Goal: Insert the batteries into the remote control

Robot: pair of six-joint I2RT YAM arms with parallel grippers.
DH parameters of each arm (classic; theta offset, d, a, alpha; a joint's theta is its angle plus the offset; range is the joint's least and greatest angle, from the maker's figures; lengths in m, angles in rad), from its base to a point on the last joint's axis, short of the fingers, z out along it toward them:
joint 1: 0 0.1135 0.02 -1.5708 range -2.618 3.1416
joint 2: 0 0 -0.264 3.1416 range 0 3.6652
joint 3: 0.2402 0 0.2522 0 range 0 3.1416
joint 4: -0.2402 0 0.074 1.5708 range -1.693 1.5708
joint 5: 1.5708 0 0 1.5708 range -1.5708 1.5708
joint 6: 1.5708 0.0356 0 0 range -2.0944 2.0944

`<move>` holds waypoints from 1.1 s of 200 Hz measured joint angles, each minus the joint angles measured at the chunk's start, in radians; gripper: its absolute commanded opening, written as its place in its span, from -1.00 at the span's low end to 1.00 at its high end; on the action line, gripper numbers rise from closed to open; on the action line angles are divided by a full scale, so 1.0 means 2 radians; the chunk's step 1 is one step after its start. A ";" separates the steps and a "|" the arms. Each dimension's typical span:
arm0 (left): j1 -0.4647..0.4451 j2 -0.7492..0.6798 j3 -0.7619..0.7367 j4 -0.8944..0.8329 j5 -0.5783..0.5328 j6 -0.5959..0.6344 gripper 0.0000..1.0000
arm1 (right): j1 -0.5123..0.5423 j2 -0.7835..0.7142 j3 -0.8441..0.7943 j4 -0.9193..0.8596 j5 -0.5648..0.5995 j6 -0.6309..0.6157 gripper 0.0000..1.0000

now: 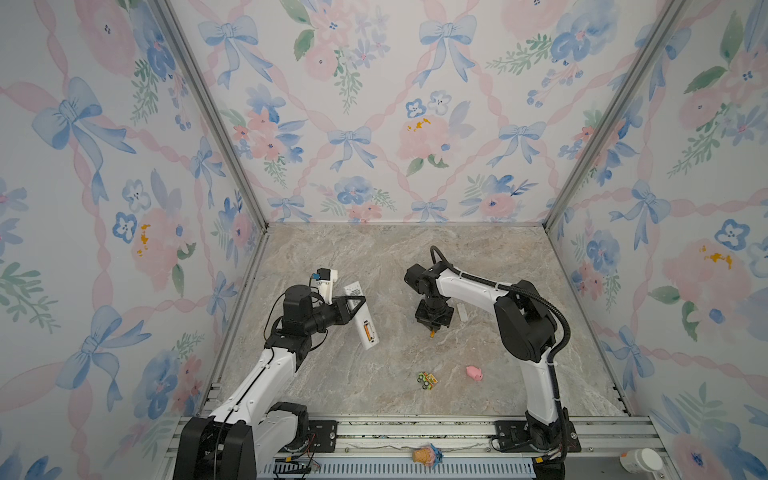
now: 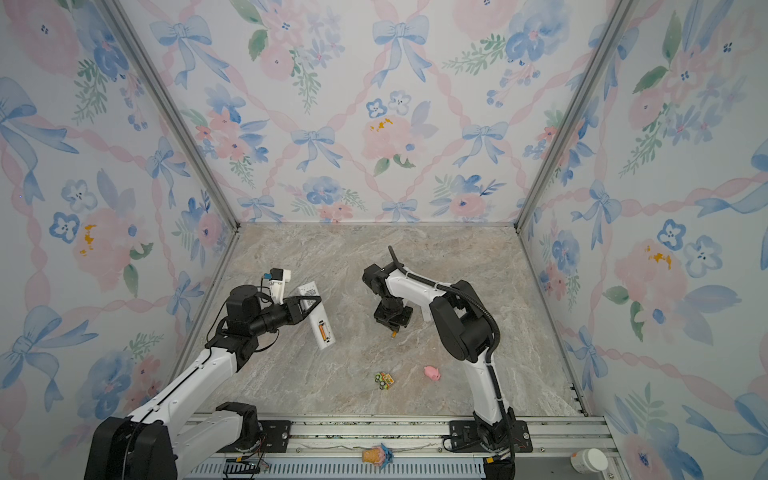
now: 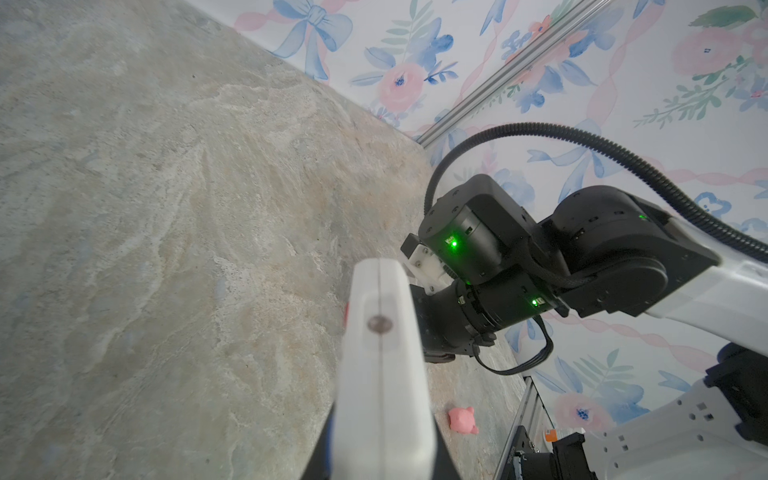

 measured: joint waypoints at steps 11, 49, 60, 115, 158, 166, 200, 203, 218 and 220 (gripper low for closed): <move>0.000 0.001 0.000 0.000 0.002 0.000 -1.00 | 0.001 0.003 0.006 -0.003 0.004 -0.036 -0.99; 0.000 0.005 -0.001 0.000 0.013 0.000 -1.00 | 0.001 0.014 0.018 -0.004 0.007 -0.136 -1.00; 0.000 0.005 -0.002 0.000 0.016 0.000 -1.00 | 0.001 0.014 0.018 -0.004 0.007 -0.156 -1.00; -0.014 0.005 -0.006 0.000 0.012 -0.012 -1.00 | 0.005 0.014 0.014 -0.002 0.007 -0.225 -0.90; -0.017 0.005 -0.006 -0.001 -0.001 -0.023 -1.00 | 0.005 0.010 0.007 0.003 0.005 -0.244 -0.65; -0.017 0.005 -0.006 -0.004 -0.003 -0.024 -1.00 | 0.005 0.009 0.006 0.004 0.005 -0.246 -0.61; -0.017 0.005 -0.005 -0.024 -0.008 -0.023 -1.00 | 0.005 0.006 0.002 0.007 0.006 -0.254 -0.51; -0.017 0.005 -0.004 -0.026 -0.009 -0.023 -1.00 | 0.005 0.006 0.002 0.008 0.006 -0.254 -0.50; -0.017 0.005 -0.001 -0.033 -0.010 -0.023 -1.00 | 0.005 0.005 0.001 0.008 0.006 -0.255 -0.50; -0.017 0.005 0.000 -0.034 -0.010 -0.023 -1.00 | 0.005 0.005 0.001 0.009 0.006 -0.255 -0.50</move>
